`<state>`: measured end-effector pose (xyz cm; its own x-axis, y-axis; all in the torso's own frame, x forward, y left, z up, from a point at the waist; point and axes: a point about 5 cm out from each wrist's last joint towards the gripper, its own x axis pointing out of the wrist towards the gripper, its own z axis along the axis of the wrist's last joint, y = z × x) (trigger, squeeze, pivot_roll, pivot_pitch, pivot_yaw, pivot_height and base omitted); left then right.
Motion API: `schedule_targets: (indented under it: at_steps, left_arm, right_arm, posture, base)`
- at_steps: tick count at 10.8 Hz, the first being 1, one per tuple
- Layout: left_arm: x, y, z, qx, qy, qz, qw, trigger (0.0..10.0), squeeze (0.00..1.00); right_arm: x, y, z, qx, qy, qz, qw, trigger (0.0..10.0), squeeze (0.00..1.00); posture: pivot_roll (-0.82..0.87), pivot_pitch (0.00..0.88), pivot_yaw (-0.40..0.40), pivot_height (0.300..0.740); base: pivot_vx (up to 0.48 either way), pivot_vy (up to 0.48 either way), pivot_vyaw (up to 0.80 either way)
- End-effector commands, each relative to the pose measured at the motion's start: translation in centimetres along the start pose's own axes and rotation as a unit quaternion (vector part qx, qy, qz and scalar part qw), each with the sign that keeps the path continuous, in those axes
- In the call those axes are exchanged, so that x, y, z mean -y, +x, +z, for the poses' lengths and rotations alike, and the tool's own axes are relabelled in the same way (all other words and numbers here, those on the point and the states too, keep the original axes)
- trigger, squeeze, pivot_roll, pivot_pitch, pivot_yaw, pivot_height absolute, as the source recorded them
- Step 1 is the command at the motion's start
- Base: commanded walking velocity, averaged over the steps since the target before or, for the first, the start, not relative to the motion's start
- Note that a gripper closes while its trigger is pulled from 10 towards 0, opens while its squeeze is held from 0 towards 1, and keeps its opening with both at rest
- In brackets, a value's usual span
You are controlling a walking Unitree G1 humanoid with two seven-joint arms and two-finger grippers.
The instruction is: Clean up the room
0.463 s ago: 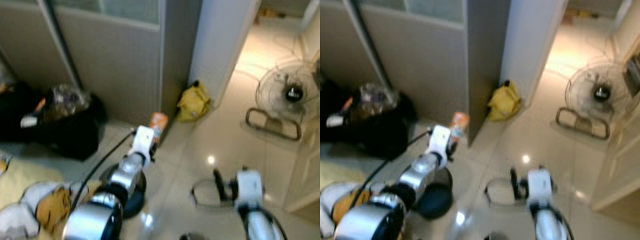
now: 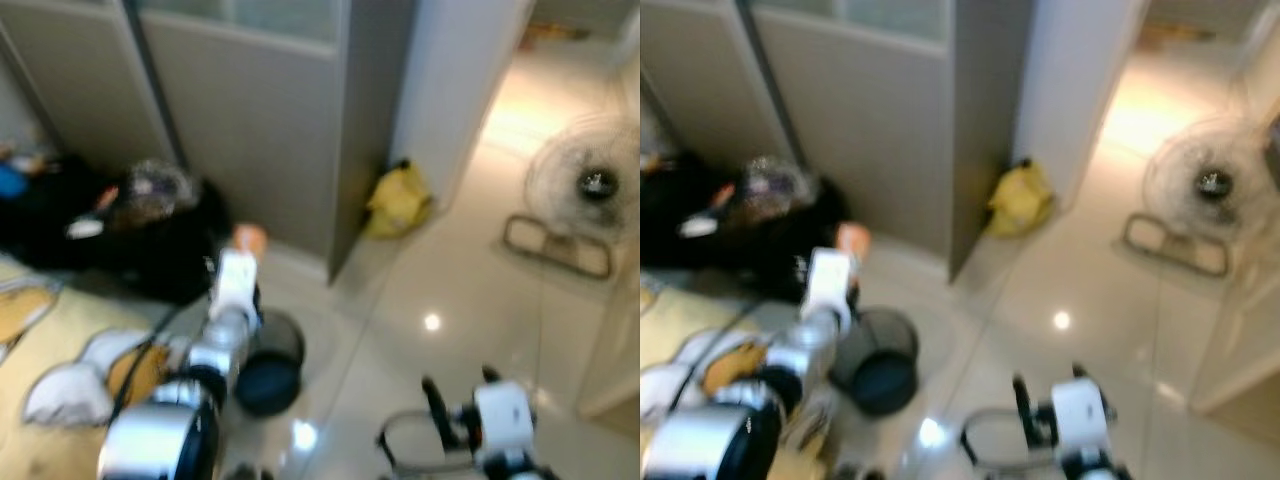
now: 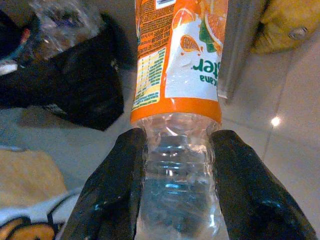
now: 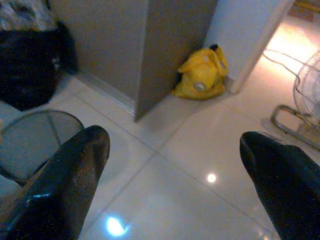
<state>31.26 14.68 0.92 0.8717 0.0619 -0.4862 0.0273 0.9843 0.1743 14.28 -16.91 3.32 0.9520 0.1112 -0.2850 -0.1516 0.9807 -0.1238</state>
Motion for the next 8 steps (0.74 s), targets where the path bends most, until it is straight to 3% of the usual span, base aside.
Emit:
schedule_targets:
  at_steps: [1, 2, 3, 4, 6, 8]
  left_arm:
    - [1.0, -0.3, -0.6, 0.007, 0.009, -0.028, 1.000, 10.0, 0.00]
    - [2.4, -0.7, -1.0, 0.015, 0.013, -0.056, 0.998, 10.0, 0.00]
    - [5.2, -1.4, -0.7, 0.047, 0.005, -0.098, 0.994, 10.0, 0.00]
    - [6.0, -1.6, -0.5, 0.052, -0.013, -0.106, 0.993, 10.0, 0.00]
    - [6.0, -1.4, 0.1, 0.051, -0.015, -0.106, 0.993, 10.0, 0.00]
    - [5.7, -1.1, 0.4, 0.040, -0.018, -0.101, 0.994, 10.0, 0.00]
  right_arm:
    - [-0.3, -0.1, 0.1, -0.003, 0.007, 0.002, 1.000, 10.0, 0.00]
    - [-0.5, -0.2, 0.0, -0.006, 0.008, 0.003, 1.000, 10.0, 0.00]
    - [-1.0, 0.4, 0.0, -0.010, 0.010, 0.011, 1.000, 10.0, 0.00]
    - [-1.2, 0.8, 0.2, -0.008, 0.011, 0.016, 1.000, 10.0, 0.00]
    - [-1.2, 1.4, 0.4, -0.005, 0.016, 0.021, 1.000, 10.0, 0.00]
    - [-1.2, 1.5, 0.2, -0.015, 0.017, 0.018, 1.000, 10.0, 0.00]
  posture:
    - [-0.27, 0.070, 0.032, 0.740]
    - [-0.26, 0.068, 0.034, 0.740]
    - [-0.23, 0.063, 0.033, 0.740]
    - [-0.22, 0.058, 0.035, 0.740]
    - [-0.21, 0.054, 0.030, 0.740]
    - [-0.22, 0.053, 0.030, 0.740]
  base:
    - [0.000, 0.000, 0.55]
    - [0.000, -0.439, 0.54]
    - [0.255, -0.405, 0.54]
    - [0.251, -0.405, 0.50]
    - [0.251, -0.405, 0.49]
    - [0.291, -0.379, 0.00]
